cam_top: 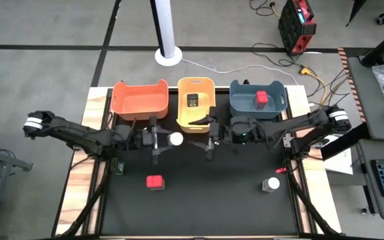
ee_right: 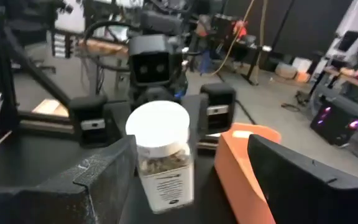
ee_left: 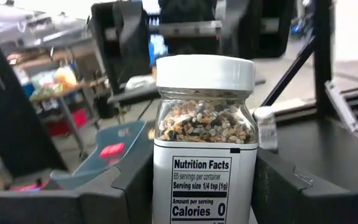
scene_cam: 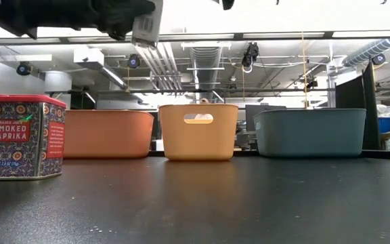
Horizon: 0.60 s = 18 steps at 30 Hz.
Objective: Sort spices by type
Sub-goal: Put the left white spice bottle into the orange bin
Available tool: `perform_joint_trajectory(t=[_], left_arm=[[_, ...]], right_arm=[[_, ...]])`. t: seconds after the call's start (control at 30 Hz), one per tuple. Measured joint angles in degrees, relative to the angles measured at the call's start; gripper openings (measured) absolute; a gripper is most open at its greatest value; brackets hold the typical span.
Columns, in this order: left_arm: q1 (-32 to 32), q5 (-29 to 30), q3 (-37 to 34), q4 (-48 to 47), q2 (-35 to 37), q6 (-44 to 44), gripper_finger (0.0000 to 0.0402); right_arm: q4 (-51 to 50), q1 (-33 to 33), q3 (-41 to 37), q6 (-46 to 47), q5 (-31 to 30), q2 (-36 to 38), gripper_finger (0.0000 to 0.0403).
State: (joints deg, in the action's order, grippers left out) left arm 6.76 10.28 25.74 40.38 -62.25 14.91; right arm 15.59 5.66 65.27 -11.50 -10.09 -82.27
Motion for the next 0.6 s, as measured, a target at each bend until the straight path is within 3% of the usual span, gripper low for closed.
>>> perform_joint_trajectory(t=[0.1, 0.6], left_arm=[[0.0, -0.5, -1.3, 3.5, -0.6, 0.1, 0.0188], [0.5, -0.4, -0.3, 3.3, -2.2, -0.3, 0.0189]], right_arm=[[-3.9, 0.1, 3.0, 0.3, 0.1, -2.5, 0.0307], [-7.6, -0.1, 13.8, -1.5, 0.0, -11.7, 0.0333]])
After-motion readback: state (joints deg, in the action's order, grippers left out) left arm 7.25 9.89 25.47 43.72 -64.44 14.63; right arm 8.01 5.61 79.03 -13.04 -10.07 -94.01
